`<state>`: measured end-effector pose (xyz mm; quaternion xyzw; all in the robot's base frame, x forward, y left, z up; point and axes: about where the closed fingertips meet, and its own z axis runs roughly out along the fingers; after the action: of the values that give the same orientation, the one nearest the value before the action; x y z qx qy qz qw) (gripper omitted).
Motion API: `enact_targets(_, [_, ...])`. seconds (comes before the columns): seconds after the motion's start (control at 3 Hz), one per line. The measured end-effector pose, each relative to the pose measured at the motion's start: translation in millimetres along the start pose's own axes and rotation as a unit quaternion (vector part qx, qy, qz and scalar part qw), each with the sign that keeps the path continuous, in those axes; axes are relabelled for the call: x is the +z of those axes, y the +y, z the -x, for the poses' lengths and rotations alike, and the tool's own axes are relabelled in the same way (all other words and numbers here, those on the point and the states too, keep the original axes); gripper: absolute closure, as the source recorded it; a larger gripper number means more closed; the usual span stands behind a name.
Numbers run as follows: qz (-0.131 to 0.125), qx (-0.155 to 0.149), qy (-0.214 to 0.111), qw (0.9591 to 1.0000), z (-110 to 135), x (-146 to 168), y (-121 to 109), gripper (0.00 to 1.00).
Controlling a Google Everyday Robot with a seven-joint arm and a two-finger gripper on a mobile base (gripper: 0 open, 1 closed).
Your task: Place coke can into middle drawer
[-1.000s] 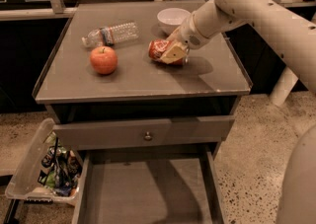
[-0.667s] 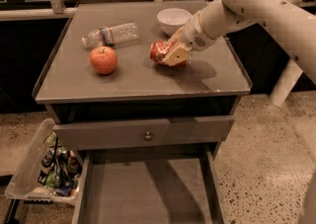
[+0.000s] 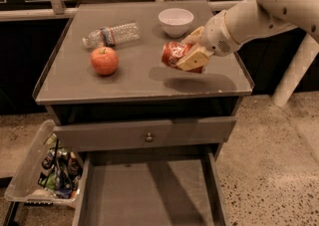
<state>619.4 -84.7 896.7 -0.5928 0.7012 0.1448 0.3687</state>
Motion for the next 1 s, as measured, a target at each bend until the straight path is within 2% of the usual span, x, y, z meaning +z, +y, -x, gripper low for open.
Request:
enact_targets(0.33, [-0.025,-0.001,0.001,0.9997,-11,-31,27,1.00])
enact_targets(0.67, [-0.057,0.014,0.007,0.9983,-26,-54,65,1.00])
enact_targets(1.0, [-0.082,0.042,0.006,0.9957,-45,-64,104,1.00])
